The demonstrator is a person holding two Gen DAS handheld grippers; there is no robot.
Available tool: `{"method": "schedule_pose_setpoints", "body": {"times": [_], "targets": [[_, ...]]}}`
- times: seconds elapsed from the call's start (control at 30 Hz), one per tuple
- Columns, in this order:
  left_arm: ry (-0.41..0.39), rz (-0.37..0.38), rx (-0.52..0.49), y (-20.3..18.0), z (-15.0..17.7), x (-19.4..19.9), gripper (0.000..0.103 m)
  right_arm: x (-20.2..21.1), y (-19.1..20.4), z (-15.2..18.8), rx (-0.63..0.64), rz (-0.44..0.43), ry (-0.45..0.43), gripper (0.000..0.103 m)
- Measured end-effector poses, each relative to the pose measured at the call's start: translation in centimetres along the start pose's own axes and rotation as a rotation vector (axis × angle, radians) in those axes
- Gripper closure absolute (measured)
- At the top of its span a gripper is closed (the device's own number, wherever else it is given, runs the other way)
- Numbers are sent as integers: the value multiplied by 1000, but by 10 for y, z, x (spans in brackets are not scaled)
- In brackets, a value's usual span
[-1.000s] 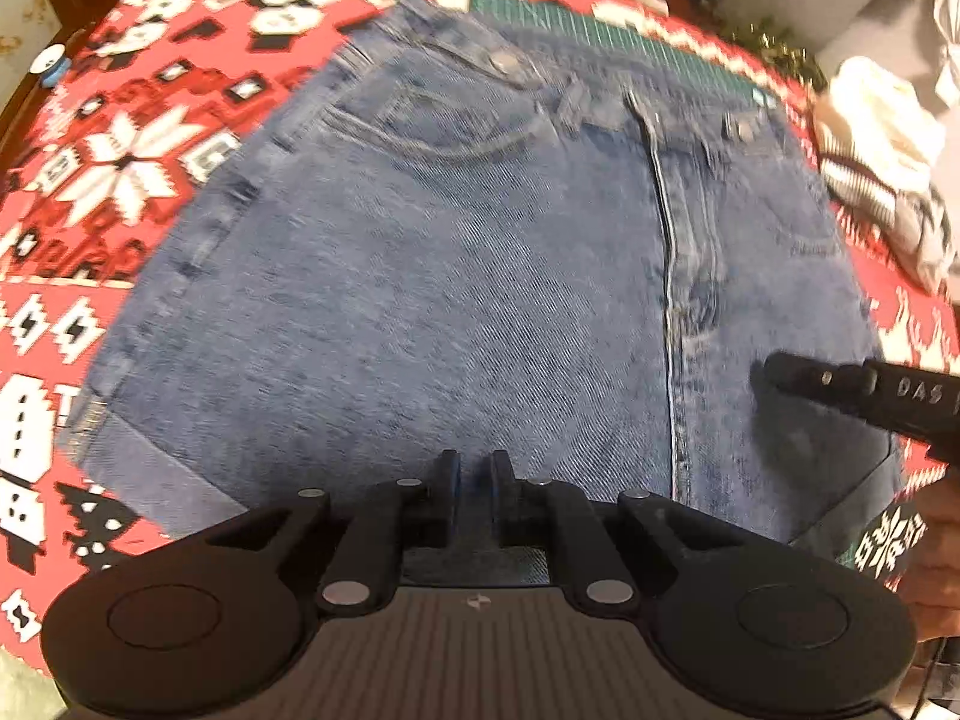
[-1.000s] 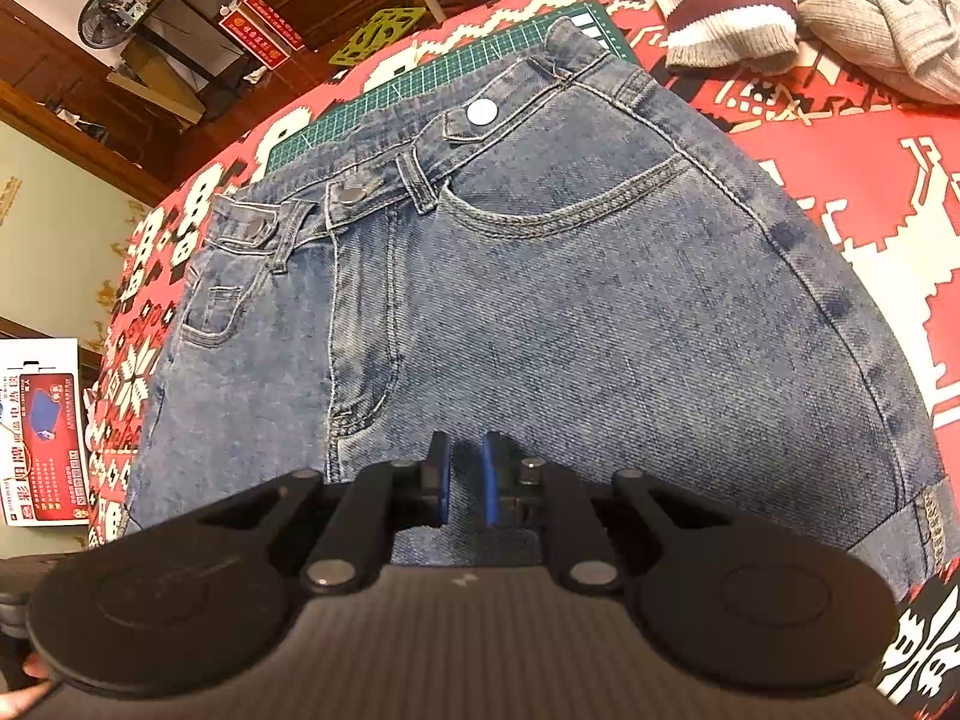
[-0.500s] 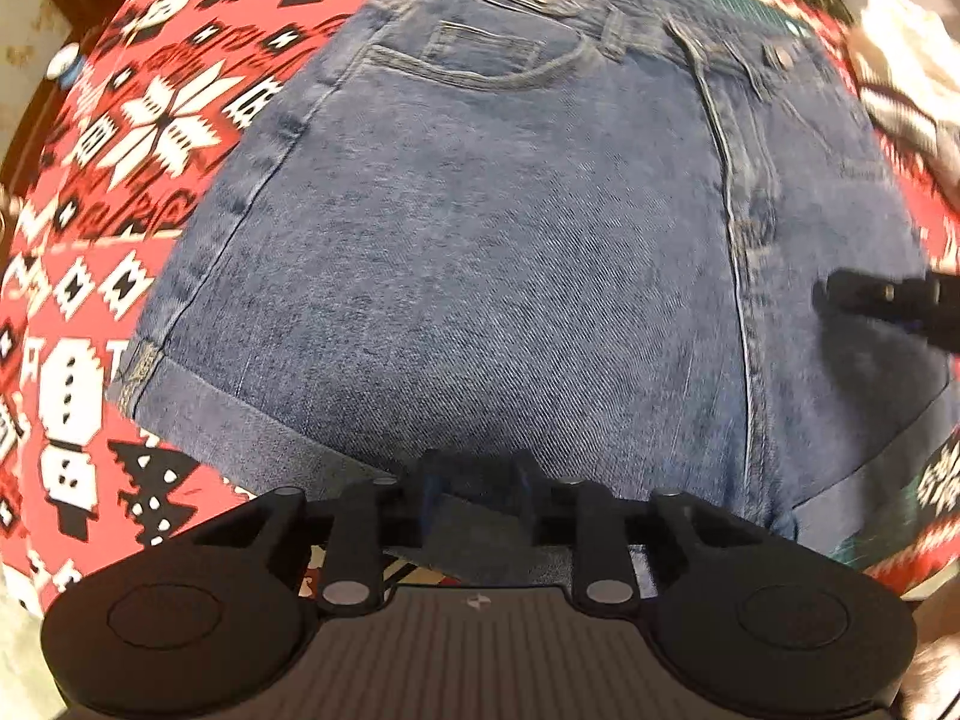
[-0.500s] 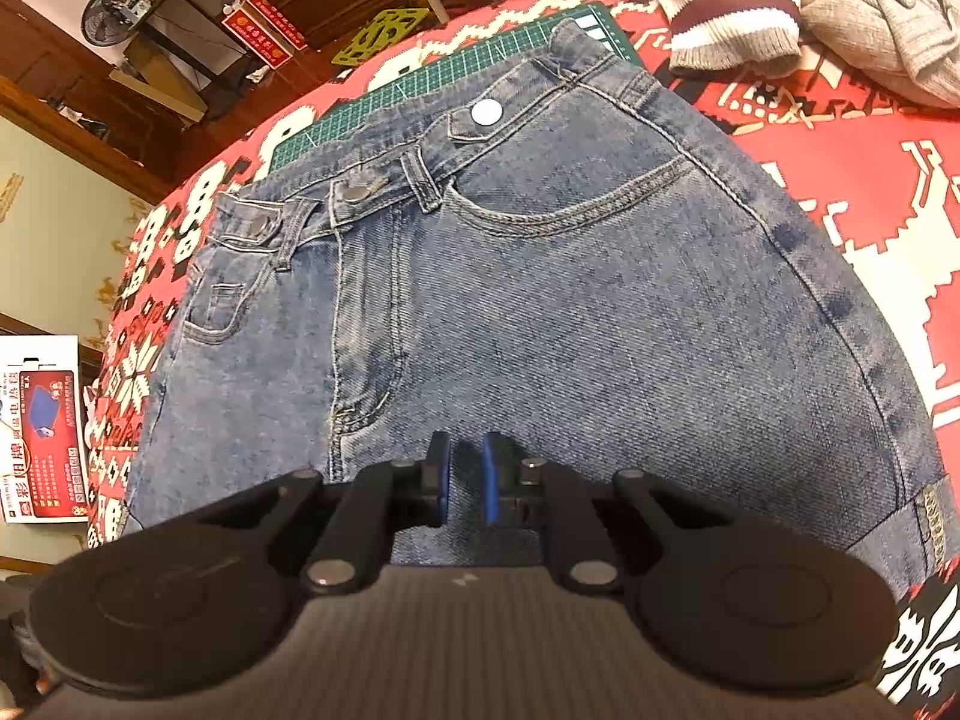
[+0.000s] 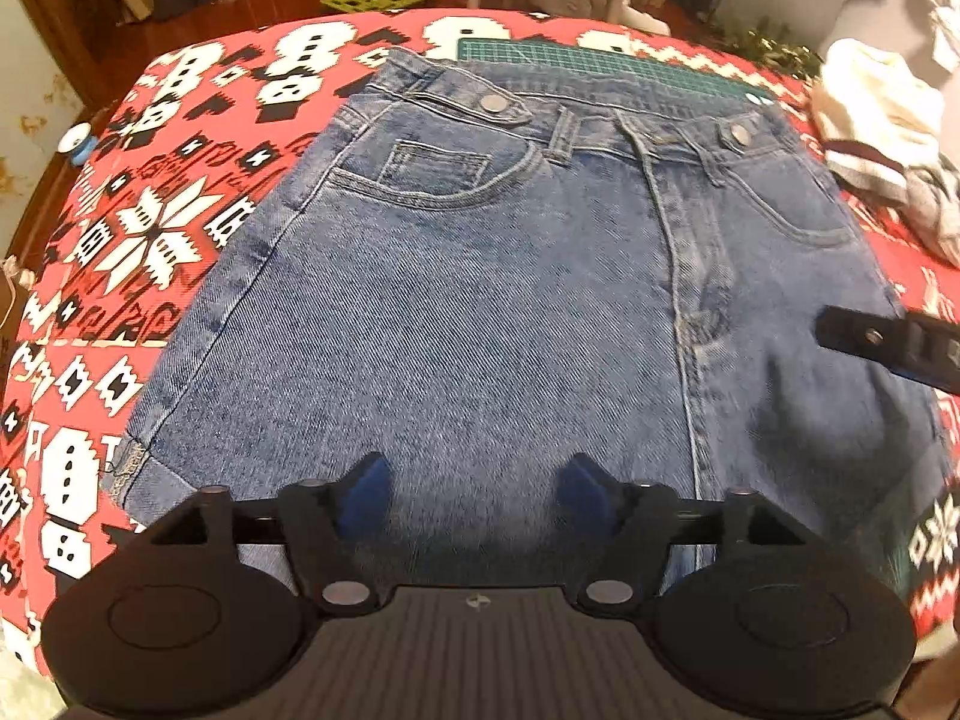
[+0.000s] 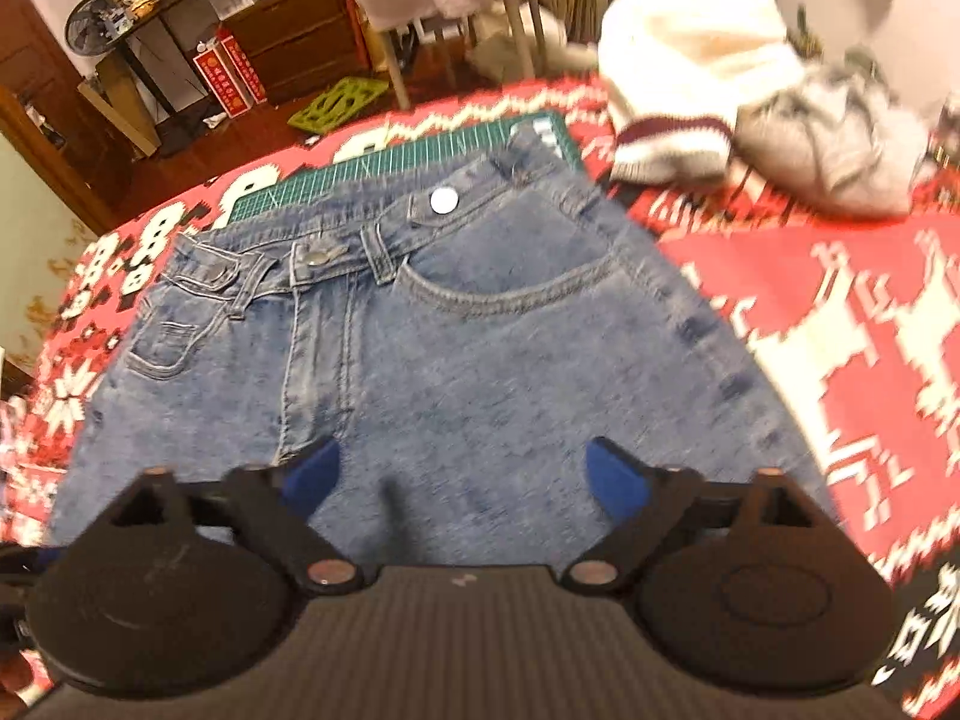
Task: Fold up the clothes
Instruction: 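Open both grippers wide and lower them over the shorts' leg hems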
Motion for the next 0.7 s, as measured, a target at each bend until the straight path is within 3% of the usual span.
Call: {"method": "schedule_pose_setpoints", "body": {"times": [0.13,0.2,0.43,0.53,0.6,0.7], "targets": [[10,-6,-9,-5,-5,-9,34,-3,6,4,81,73,-14,1],[22,1,-21,-6,-7,-14,25,-8,9,8,117,111,-12,1],[48,-24,-41,-10,-3,-24,21,-28,6,20,133,121,64,1],[57,-27,-33,-10,-2,-27,13,-32,3,25,138,145,74,0],[63,-42,-30,-11,0,-30,2,-32,5,28,159,156,71,0],[77,-44,0,-8,0,-33,0,-31,7,30,160,173,65,0]]}}
Point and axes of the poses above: each gripper's, at about its wrist camera, not at the fingertips, and x roughly against the way its jaws point, y to its left, z to its underside, the point moved 4 cm from there along -x, roughly the way its jaws point, and after that the axes turned 4 degrees about -z, right-handed, at the moved point
